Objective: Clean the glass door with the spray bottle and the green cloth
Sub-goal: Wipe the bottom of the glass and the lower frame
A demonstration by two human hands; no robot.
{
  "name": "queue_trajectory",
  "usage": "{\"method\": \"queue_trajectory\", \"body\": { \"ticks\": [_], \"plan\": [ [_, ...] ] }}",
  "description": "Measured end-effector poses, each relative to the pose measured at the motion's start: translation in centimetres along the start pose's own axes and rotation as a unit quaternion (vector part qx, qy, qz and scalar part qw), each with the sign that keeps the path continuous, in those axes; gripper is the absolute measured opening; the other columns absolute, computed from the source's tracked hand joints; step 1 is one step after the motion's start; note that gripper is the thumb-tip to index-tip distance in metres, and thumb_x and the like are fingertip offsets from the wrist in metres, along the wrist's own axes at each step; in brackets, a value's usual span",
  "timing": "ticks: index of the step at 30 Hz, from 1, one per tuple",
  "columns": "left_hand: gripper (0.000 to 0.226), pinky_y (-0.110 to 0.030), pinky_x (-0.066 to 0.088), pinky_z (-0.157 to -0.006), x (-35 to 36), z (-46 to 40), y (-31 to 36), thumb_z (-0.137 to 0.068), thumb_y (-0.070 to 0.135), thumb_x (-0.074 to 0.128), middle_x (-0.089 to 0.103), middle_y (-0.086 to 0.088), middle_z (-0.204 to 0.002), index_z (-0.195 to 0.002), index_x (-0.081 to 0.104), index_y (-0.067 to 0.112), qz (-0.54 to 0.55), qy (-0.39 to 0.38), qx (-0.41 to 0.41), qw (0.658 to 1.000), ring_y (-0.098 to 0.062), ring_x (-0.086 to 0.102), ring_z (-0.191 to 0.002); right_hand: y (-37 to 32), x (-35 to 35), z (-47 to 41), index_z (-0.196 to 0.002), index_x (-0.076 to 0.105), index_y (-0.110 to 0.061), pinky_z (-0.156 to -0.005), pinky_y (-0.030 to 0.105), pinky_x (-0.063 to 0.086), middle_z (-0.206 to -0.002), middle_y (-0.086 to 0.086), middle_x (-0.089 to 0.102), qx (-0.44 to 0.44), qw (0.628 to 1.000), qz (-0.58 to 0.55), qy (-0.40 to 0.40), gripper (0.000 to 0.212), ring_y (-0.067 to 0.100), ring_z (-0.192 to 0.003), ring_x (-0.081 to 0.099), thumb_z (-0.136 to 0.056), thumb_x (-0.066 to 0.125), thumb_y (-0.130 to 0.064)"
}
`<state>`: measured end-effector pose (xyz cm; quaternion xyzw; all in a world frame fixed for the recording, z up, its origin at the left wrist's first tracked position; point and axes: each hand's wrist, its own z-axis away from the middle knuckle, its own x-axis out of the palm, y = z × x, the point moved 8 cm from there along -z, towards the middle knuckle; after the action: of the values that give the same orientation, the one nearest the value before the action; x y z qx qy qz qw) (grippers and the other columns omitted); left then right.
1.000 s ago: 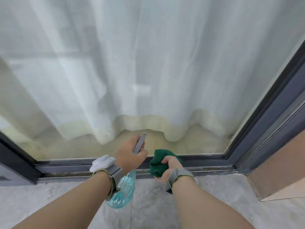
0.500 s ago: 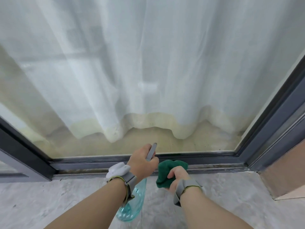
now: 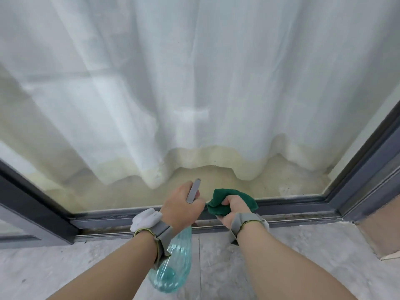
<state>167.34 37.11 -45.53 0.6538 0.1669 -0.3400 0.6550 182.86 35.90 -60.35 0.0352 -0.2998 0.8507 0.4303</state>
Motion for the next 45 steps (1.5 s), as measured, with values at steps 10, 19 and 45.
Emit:
{"method": "queue_trajectory", "body": {
  "ticks": [10,19,45],
  "plan": [
    [0.023,-0.039,0.041,-0.059,-1.1,-1.5,3.2,-0.074,0.031,0.048,0.049,-0.004,-0.067,-0.083,0.051,0.011,0.003,0.03,0.058,0.998,-0.021,0.04,-0.059,0.6,3.8,4.3,-0.111,0.055,-0.004,-0.082,0.044,0.053,-0.112,0.018,0.061,-0.007,0.992,-0.043,-0.122,0.03,0.032,-0.096,0.06,-0.082,0.05,0.001],
    [0.026,-0.047,0.052,-0.06,-3.2,-1.2,6.0,-0.073,0.032,0.045,0.062,-0.014,-0.07,-0.085,0.054,0.011,-0.048,0.129,0.078,0.987,-0.033,0.059,-0.063,-1.0,5.7,6.8,-0.109,0.063,-0.009,-0.064,0.031,0.056,-0.098,0.01,0.071,-0.064,0.967,-0.088,-0.229,0.026,0.021,-0.083,0.067,-0.09,0.058,-0.026],
    [0.034,-0.035,0.039,-0.086,-5.4,-0.2,8.5,-0.068,0.032,0.036,0.065,-0.001,-0.071,-0.087,0.058,0.015,-0.126,0.167,0.105,0.972,-0.025,0.059,-0.068,-2.1,6.7,8.7,-0.101,0.063,-0.02,-0.055,0.026,0.052,-0.09,0.002,0.068,-0.119,0.972,-0.148,-0.135,0.033,0.02,-0.08,0.063,-0.086,0.05,-0.046]
  ]
}}
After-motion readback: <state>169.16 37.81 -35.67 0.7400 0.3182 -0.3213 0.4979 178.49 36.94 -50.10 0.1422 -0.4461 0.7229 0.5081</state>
